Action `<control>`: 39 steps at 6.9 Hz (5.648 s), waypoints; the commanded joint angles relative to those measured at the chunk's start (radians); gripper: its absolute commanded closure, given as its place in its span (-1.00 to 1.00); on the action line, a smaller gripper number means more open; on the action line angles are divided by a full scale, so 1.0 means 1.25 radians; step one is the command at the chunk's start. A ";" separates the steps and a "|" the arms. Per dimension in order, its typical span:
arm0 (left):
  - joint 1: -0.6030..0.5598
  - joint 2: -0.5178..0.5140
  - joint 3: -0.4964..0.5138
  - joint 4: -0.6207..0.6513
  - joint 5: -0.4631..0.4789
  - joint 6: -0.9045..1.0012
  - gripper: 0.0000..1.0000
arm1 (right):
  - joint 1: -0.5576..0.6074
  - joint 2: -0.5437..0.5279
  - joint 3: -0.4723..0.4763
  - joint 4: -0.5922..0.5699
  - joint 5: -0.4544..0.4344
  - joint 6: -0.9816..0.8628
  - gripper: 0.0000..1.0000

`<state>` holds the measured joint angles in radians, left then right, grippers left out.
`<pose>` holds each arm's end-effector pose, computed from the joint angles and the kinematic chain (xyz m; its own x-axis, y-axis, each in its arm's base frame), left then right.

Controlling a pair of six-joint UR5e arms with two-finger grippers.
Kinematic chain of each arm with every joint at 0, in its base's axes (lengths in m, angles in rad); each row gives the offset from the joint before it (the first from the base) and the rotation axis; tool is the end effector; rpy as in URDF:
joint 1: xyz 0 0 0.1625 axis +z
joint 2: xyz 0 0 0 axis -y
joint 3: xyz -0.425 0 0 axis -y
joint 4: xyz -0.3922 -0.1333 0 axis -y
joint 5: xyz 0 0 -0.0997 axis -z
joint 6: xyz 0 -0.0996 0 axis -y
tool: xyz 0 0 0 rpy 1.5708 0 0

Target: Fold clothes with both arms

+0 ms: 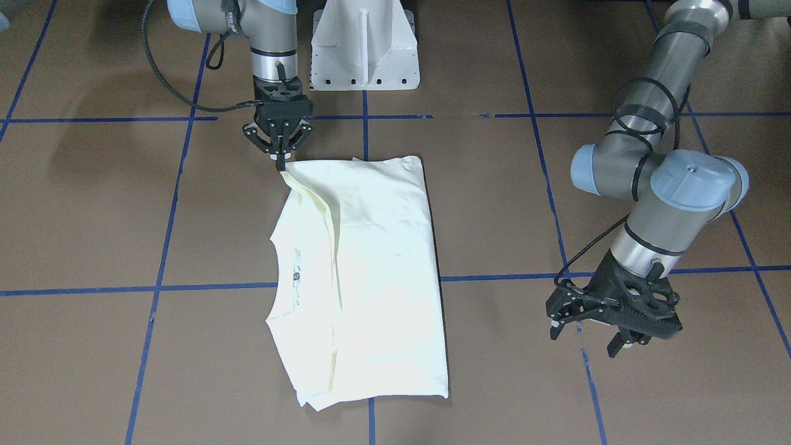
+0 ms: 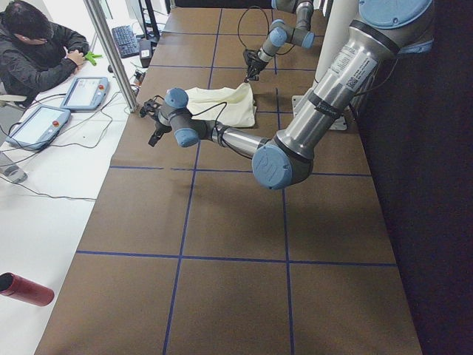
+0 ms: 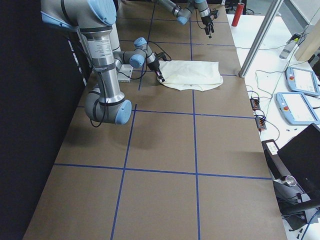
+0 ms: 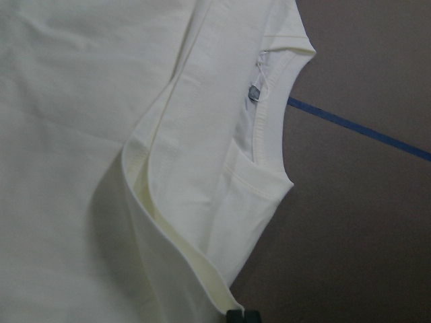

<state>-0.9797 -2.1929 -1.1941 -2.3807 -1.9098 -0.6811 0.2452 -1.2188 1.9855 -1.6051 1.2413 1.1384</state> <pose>0.3398 -0.6860 0.3722 0.6561 0.3372 -0.6752 0.1781 0.8002 0.5727 -0.5090 -0.2980 0.2928 0.8391 -0.1987 0.5063 -0.0968 0.8614 0.4987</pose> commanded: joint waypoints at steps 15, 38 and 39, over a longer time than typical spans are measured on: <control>0.309 0.186 -0.406 0.016 0.072 -0.566 -1.00 | 0.089 -0.119 0.074 0.423 0.178 0.480 -0.92; 0.530 0.186 -0.434 0.115 0.220 -0.825 1.00 | 0.013 -0.085 0.040 0.261 0.140 0.863 0.01; 0.530 0.186 -0.434 0.115 0.220 -0.825 1.00 | 0.010 -0.044 0.001 0.213 0.140 0.912 -0.11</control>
<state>-0.3176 -1.9605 -1.7359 -2.2365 -1.6360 -1.7118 0.2713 -1.3197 2.0305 -1.2809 1.4157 2.2054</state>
